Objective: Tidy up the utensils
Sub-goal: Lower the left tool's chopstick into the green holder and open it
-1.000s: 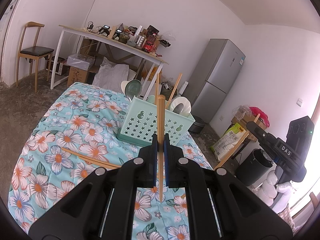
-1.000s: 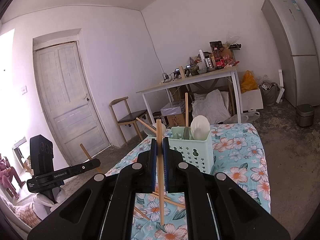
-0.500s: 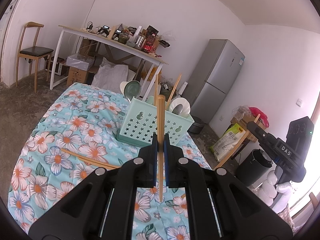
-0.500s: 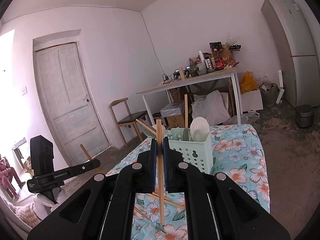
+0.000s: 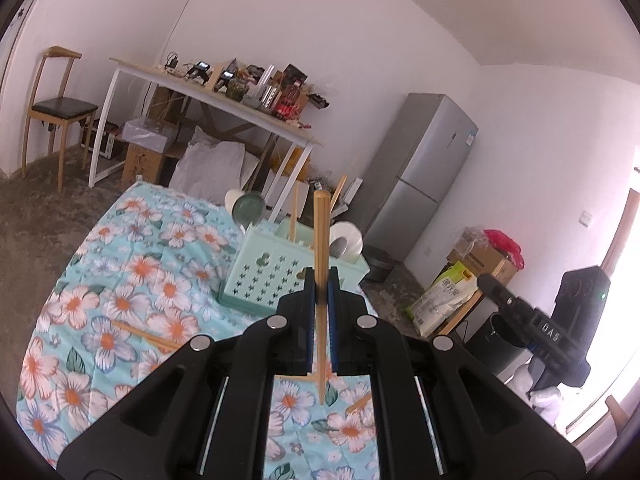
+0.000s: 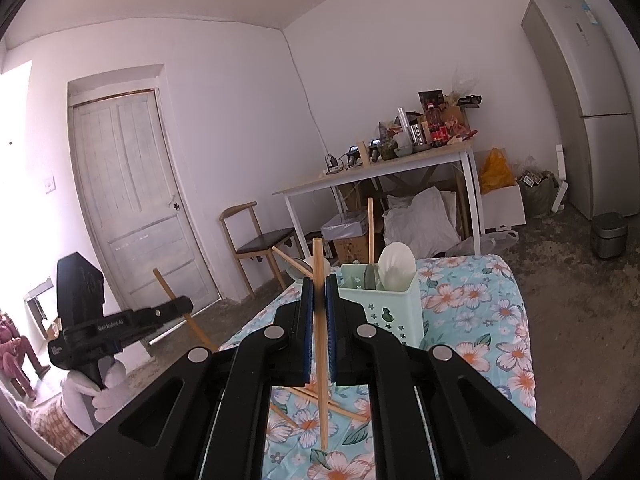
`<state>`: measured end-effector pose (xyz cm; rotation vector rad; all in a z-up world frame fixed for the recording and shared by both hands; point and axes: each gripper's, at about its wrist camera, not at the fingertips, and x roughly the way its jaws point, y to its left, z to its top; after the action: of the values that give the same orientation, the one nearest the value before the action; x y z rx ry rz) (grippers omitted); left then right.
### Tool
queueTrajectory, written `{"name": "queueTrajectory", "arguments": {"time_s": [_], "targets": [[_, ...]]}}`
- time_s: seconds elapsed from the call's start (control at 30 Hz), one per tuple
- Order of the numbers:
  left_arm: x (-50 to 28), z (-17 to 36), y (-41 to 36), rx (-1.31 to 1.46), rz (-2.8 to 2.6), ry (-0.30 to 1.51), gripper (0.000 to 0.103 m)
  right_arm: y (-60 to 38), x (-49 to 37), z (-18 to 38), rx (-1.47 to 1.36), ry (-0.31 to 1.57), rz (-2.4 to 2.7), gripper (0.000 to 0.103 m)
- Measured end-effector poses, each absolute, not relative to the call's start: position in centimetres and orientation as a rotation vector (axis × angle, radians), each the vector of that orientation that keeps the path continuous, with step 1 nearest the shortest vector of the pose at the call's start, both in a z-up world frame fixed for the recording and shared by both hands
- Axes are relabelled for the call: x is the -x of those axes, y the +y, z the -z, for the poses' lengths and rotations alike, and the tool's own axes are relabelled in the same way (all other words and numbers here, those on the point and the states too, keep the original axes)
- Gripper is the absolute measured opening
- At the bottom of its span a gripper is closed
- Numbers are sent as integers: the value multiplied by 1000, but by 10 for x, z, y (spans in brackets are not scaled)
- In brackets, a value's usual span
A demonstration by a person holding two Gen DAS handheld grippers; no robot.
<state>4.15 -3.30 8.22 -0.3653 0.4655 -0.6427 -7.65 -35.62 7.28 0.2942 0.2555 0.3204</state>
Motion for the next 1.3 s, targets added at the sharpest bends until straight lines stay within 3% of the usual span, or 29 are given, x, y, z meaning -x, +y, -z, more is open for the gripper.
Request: {"name": "queueTrajectory", "arguments": {"time_s": [0.8, 1.3], "targets": [[-125, -180, -44, 492, 699, 216, 5, -367, 73, -74, -340, 207, -337, 6], [-204, -146, -115, 384, 556, 227, 5, -375, 60, -75, -354, 212, -336, 6]]}}
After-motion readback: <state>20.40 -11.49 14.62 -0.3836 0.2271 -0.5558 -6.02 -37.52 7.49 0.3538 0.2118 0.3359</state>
